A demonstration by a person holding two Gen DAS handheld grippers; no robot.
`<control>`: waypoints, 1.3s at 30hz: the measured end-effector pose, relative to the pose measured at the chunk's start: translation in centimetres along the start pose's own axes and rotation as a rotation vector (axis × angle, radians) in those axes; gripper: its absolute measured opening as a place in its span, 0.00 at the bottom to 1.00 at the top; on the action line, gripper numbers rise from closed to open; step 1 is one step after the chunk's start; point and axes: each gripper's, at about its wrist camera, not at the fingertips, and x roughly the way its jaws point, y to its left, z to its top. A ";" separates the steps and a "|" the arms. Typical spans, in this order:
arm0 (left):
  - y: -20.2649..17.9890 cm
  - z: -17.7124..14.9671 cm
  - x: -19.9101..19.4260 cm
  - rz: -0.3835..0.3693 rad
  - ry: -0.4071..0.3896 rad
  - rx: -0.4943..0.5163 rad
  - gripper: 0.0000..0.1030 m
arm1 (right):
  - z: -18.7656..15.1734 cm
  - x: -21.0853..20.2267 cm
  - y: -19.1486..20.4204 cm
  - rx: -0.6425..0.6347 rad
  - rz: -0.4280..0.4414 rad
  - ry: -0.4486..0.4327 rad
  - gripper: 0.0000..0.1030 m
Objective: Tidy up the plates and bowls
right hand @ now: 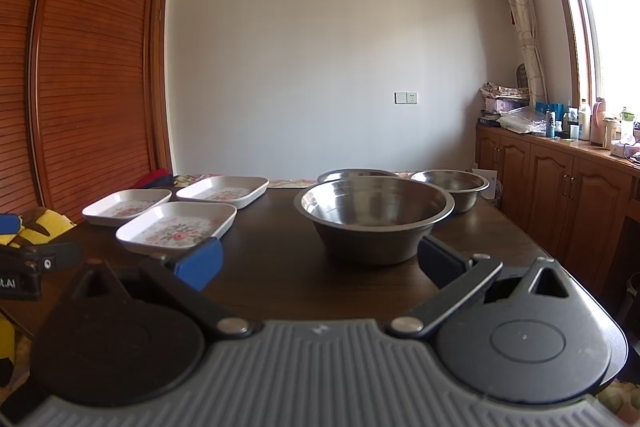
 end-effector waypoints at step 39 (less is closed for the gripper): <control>2.0 0.4 3.0 0.013 0.055 0.027 1.00 | 0.9 2.5 1.9 -0.030 0.108 0.031 1.00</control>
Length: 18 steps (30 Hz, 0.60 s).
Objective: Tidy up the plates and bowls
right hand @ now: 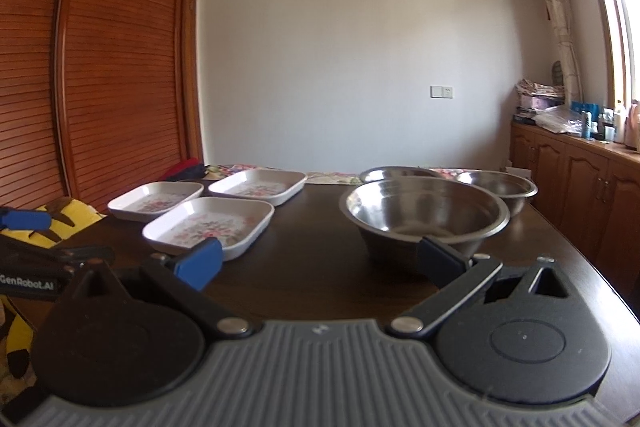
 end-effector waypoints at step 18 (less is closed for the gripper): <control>3.3 2.0 4.0 -0.032 0.065 -0.011 1.00 | 2.7 4.0 2.1 -0.071 0.115 0.027 1.00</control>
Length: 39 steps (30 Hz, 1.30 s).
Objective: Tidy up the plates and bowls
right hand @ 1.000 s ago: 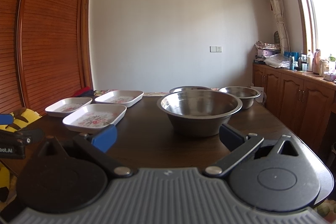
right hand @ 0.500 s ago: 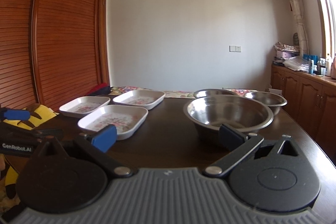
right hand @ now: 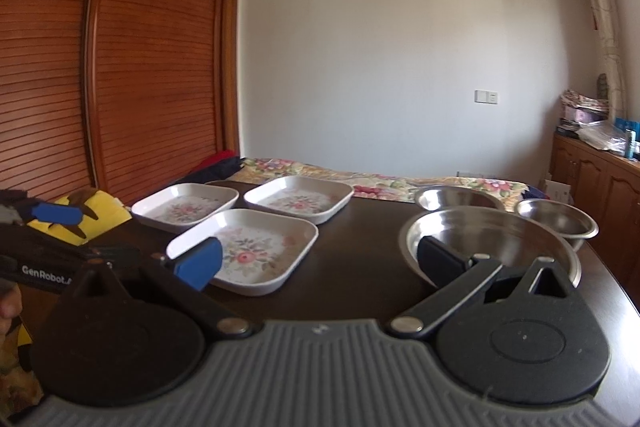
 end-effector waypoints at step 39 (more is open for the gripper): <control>3.0 2.0 10.1 -0.143 0.161 -0.032 0.39 | 1.4 11.7 -0.1 -0.057 0.183 0.283 0.55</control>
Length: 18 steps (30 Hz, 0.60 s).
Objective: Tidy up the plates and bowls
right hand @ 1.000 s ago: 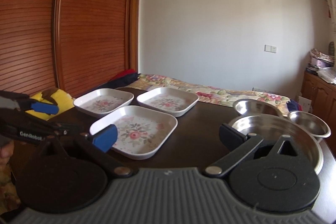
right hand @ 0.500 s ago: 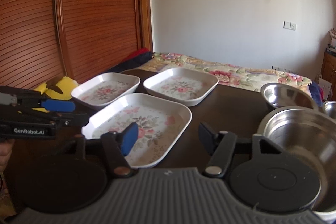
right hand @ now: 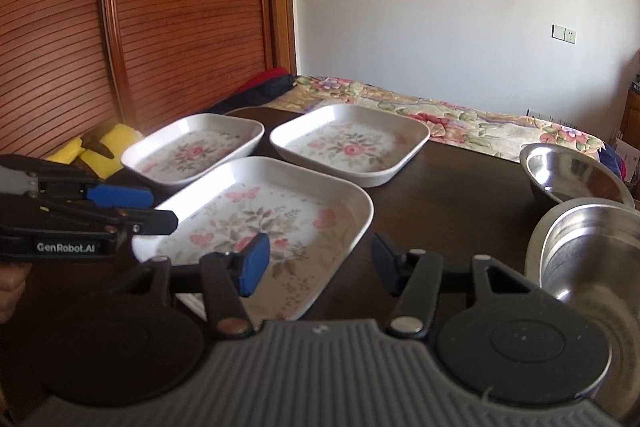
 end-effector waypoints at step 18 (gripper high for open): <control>0.0 0.2 1.3 -0.037 0.021 -0.007 0.27 | -0.2 1.4 -0.3 0.024 0.014 0.067 0.36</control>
